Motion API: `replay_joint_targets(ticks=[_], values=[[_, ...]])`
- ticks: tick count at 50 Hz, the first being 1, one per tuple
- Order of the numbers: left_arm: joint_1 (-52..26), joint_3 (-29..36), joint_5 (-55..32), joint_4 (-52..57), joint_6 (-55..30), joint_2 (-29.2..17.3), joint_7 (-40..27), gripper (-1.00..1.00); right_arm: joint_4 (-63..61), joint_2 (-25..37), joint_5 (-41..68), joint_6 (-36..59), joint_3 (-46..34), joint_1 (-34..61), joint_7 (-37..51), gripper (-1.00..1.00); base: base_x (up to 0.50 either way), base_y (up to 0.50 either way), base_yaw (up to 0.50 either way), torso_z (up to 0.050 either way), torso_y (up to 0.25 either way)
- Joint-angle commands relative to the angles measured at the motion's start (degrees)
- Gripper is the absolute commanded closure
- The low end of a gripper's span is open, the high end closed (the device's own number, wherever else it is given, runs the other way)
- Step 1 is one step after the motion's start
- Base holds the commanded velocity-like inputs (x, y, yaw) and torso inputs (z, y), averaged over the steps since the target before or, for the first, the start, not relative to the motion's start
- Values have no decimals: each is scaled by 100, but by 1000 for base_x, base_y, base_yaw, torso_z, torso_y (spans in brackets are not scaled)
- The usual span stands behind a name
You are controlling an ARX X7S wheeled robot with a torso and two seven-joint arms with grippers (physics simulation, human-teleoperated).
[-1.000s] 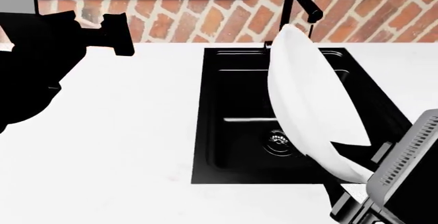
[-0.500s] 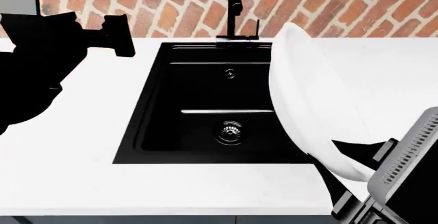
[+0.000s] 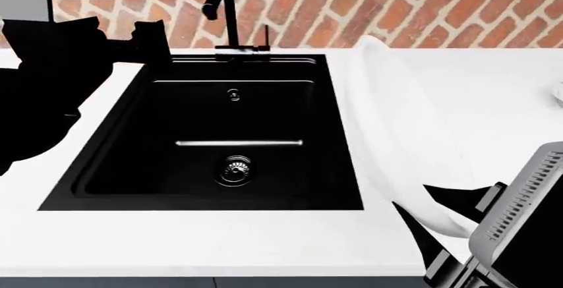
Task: Place the two vegetables and bowl onto the tray for setting up a vegetable dip station.
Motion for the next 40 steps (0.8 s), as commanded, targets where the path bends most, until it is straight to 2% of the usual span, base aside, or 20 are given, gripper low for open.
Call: replay_joint_targets(ticks=[1, 40], values=[[18, -39, 20, -7, 33, 32, 22, -100, -22, -1, -212, 67, 259, 783, -26, 100, -1, -500, 0, 0, 0], [8, 12, 4, -29, 77, 29, 18, -100, -23, -1, 43, 339, 624, 1006, -182, 100, -1, -500, 0, 0, 0]])
